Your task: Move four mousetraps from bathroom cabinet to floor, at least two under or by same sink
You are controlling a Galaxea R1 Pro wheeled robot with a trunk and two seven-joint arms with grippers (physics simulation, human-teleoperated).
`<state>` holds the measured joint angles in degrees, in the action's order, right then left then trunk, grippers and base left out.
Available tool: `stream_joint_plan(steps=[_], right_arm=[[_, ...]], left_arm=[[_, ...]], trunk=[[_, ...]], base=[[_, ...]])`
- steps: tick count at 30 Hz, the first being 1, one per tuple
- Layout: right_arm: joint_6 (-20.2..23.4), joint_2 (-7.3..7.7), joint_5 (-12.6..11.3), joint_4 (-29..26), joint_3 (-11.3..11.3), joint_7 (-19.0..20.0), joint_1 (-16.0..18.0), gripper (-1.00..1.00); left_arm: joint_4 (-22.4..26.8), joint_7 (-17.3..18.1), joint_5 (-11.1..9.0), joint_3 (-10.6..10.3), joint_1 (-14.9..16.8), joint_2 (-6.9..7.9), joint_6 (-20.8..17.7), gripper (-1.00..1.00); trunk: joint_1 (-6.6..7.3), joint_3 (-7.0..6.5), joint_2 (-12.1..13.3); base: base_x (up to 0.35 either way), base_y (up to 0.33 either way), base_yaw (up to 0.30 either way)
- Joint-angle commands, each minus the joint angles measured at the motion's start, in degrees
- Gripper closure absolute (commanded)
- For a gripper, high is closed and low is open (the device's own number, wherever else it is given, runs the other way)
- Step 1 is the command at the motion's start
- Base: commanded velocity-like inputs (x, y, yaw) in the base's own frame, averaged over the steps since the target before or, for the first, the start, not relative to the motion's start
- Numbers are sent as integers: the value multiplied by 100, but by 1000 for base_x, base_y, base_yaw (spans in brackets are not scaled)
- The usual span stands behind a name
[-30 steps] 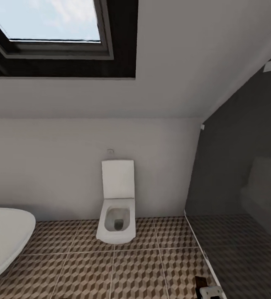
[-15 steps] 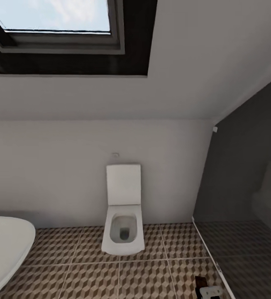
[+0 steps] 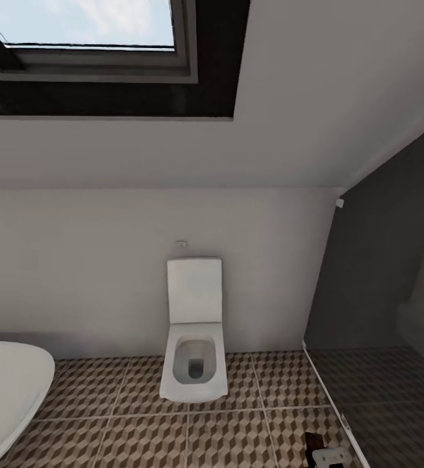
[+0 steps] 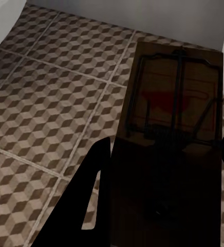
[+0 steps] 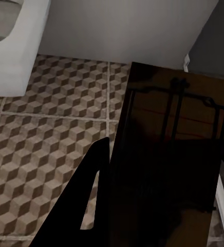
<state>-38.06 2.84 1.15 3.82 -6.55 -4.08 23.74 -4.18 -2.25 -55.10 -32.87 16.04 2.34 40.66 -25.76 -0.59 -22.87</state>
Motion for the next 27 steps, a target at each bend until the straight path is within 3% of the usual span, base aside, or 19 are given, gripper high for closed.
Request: stream_joint_plan(steps=[1,18,27], right_arm=[[-26,-1,0,22,-48,-23,8,100],[-26,-6,1,22,-48,-22,8,100],[-26,-14,1,23,-48,-23,8,100]], left_arm=[[-13,-46,15,-37,1,3,6,100],[-13,-47,11,-35,-2,12,-23,100],[-13,-48,10,-35,4,6,10,100]], trunk=[[-2,2,-5],[-2,2,-5],[-2,2,-5]], base=[[47,21,0],[250,139,3],[144,2,168]])
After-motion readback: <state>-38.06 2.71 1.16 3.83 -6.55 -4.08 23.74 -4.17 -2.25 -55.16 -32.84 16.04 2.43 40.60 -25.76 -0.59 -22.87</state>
